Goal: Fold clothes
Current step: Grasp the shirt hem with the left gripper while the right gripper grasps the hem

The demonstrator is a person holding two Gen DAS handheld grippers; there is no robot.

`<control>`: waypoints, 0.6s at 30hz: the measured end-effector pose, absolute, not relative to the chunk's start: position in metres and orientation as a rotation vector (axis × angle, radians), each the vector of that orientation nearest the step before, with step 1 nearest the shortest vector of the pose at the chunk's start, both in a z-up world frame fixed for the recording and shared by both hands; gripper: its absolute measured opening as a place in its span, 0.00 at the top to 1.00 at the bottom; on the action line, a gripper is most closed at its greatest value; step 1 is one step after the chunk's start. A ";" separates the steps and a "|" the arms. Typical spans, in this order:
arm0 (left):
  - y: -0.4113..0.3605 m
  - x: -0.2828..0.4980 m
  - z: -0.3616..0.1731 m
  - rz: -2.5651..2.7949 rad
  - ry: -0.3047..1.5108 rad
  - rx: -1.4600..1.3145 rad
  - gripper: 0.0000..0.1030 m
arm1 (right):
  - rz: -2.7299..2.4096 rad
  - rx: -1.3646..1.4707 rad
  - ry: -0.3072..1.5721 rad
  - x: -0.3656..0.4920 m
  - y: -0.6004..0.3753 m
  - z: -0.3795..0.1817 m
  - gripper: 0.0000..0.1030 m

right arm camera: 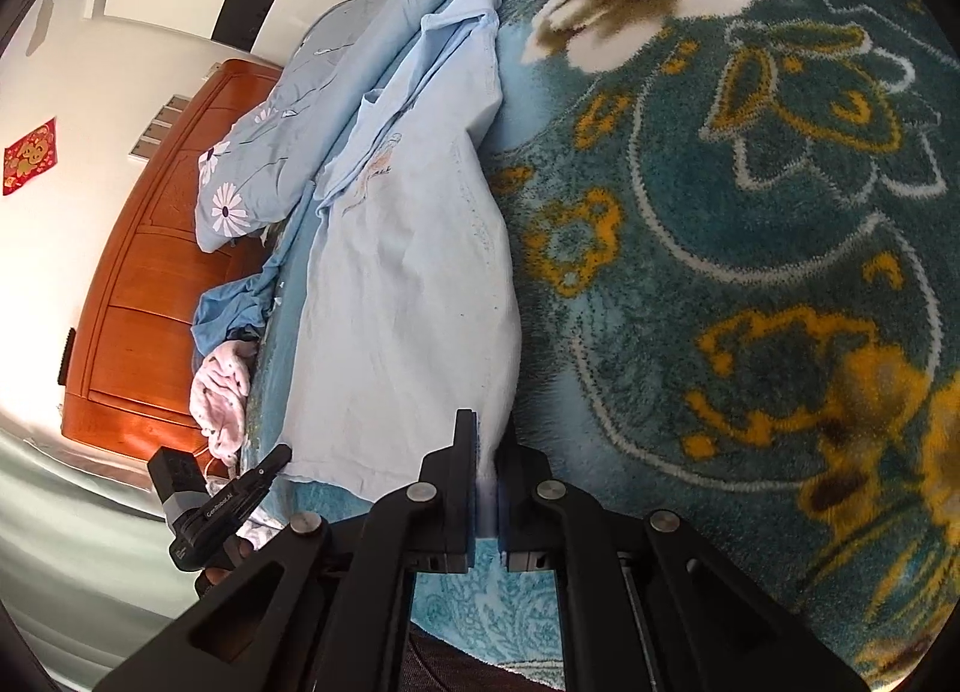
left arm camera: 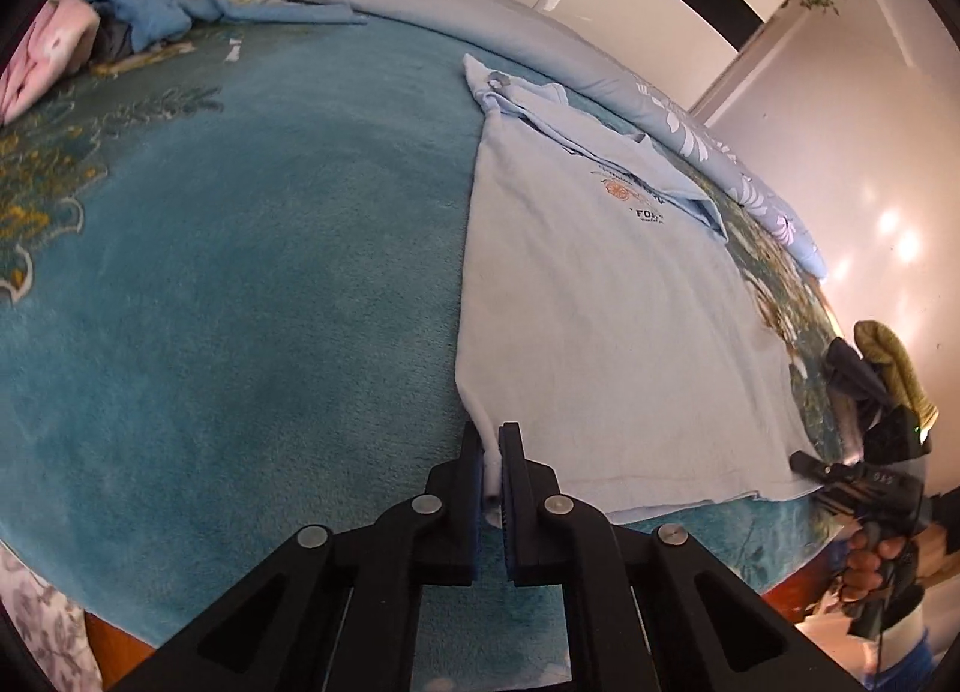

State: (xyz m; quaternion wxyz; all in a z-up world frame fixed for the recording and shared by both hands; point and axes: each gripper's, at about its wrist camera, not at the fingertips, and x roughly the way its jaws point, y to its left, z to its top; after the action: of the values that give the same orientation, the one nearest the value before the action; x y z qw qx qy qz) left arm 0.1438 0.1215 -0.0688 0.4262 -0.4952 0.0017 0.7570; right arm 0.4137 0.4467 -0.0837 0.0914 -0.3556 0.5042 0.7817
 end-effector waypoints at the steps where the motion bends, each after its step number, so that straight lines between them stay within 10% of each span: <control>1: 0.121 0.144 -0.067 1.892 0.016 -1.222 0.95 | 2.320 -1.062 1.483 0.413 0.446 -0.081 0.96; 18: 0.119 0.135 -0.019 1.931 0.049 -0.988 0.95 | 2.380 -0.823 1.586 0.411 0.468 -0.048 0.96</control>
State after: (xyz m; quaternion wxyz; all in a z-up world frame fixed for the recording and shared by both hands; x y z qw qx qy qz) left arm 0.1351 0.1191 -0.0185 0.4671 -0.4028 0.0198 0.7869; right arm 0.4114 0.4678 -0.0478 0.0827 -0.2756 0.5310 0.7970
